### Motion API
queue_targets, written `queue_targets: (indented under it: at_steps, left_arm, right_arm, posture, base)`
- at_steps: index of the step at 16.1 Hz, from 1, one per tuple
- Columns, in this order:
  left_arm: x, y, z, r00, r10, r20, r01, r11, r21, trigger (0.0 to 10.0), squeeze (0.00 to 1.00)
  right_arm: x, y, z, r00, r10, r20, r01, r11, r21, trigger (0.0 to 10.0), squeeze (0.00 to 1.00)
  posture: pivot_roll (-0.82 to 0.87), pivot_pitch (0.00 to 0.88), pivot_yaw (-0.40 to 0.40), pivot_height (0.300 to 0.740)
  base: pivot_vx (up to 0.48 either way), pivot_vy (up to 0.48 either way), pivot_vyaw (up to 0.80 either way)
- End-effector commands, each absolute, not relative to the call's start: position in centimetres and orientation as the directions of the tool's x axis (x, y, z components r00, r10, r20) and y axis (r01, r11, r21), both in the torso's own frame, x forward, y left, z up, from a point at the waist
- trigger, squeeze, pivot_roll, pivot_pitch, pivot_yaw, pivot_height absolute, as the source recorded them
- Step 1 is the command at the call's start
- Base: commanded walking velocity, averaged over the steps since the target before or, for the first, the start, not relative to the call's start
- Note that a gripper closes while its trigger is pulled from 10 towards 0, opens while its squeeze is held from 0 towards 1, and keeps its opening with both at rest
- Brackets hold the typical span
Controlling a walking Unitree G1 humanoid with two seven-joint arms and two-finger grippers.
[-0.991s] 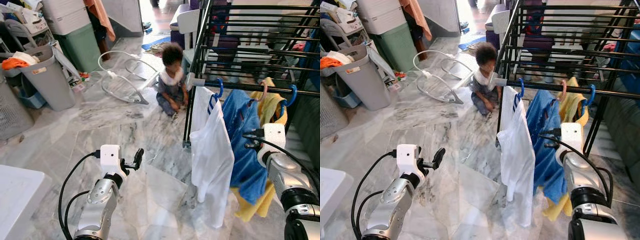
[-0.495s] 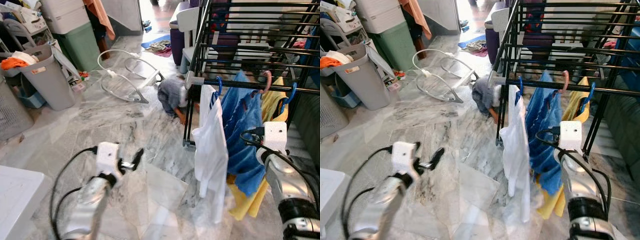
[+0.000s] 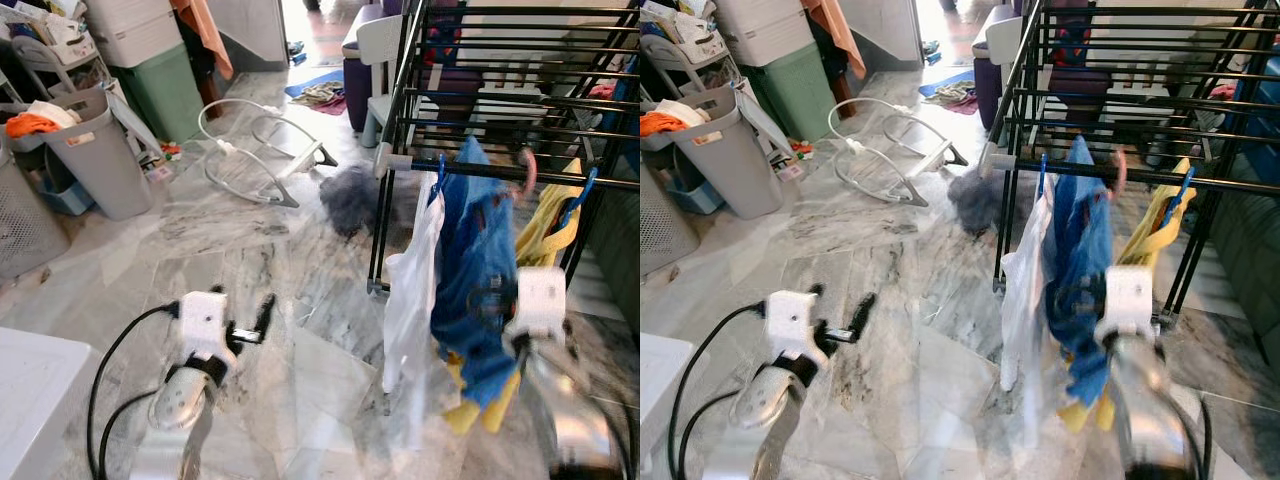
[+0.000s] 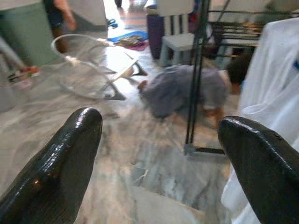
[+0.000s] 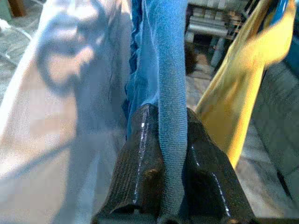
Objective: Hang hanger
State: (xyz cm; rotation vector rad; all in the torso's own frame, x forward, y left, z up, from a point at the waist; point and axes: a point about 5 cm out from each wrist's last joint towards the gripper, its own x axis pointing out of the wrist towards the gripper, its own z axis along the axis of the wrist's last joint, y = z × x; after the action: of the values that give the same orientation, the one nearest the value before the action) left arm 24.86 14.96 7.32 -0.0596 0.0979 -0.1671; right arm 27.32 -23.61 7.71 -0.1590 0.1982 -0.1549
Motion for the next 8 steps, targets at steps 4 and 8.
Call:
queue_targets:
  at_steps: [4, 8]
  left_arm:
    - [24.5, 15.6, 7.8, 0.991, -0.094, -0.094, 0.089, 0.994, -0.058, 10.0, 0.0]
    - [24.7, 15.9, 8.4, 0.991, -0.087, -0.097, 0.085, 0.996, -0.031, 10.0, 0.0]
  right_arm:
    - [26.0, -22.7, 8.6, 0.977, -0.149, -0.155, 0.118, 0.974, -0.195, 1.6, 0.0]
    - [25.1, -22.8, 8.5, 0.973, -0.135, -0.186, 0.102, 0.978, -0.18, 10.0, 0.0]
  posture:
    - [-0.13, 0.0, 0.104, 0.74]
    - [-0.12, 0.0, 0.105, 0.74]
  base:
    - [0.0, 0.0, 0.0]
    - [0.0, 0.0, 0.0]
